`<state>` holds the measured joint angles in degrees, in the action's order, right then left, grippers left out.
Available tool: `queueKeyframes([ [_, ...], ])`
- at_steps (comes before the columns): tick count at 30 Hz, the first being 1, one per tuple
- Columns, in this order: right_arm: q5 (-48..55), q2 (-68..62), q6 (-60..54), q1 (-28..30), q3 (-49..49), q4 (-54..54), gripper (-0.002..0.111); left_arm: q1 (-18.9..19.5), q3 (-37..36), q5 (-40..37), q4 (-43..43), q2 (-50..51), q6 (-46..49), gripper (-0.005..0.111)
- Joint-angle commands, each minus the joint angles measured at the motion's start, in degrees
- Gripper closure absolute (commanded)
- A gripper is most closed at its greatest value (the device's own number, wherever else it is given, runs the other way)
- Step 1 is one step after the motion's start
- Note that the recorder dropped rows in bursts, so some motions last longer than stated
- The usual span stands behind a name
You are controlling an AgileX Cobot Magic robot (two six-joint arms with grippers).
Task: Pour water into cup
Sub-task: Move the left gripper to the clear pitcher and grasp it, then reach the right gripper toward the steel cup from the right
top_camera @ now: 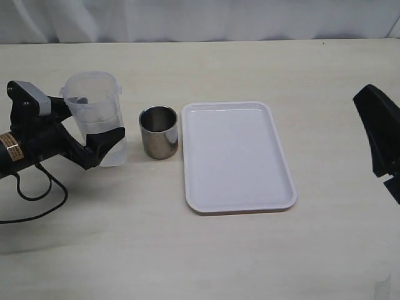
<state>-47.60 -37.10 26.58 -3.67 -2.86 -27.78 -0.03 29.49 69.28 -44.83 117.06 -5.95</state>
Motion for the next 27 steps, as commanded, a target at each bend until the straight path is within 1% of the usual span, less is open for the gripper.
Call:
queueKeyframes([
  [1, 0.30, -0.24, -0.02, 0.22, -0.41, -0.60, 0.016, -0.29, 1.48, 0.68, -1.52, 0.22, -0.22, 0.002],
  [11, 0.86, -0.24, -0.02, 0.22, -0.41, -1.04, 0.016, -0.29, 2.60, 0.68, -1.20, 0.22, -0.43, 0.002],
  [15, 1.07, -0.24, -0.02, 0.22, -0.41, -1.04, 0.016, -1.47, 2.86, 0.68, -0.55, 0.22, -0.65, 0.002],
  [25, 1.43, -0.24, -0.02, 0.22, -0.41, -1.26, 0.016, -1.47, 2.86, 0.68, -0.55, 0.22, -1.06, 0.002],
  [27, 1.55, -0.24, -0.02, 0.22, -0.41, -1.26, 0.016, -1.47, 2.86, 0.68, -0.67, 0.22, -1.47, 0.012],
])
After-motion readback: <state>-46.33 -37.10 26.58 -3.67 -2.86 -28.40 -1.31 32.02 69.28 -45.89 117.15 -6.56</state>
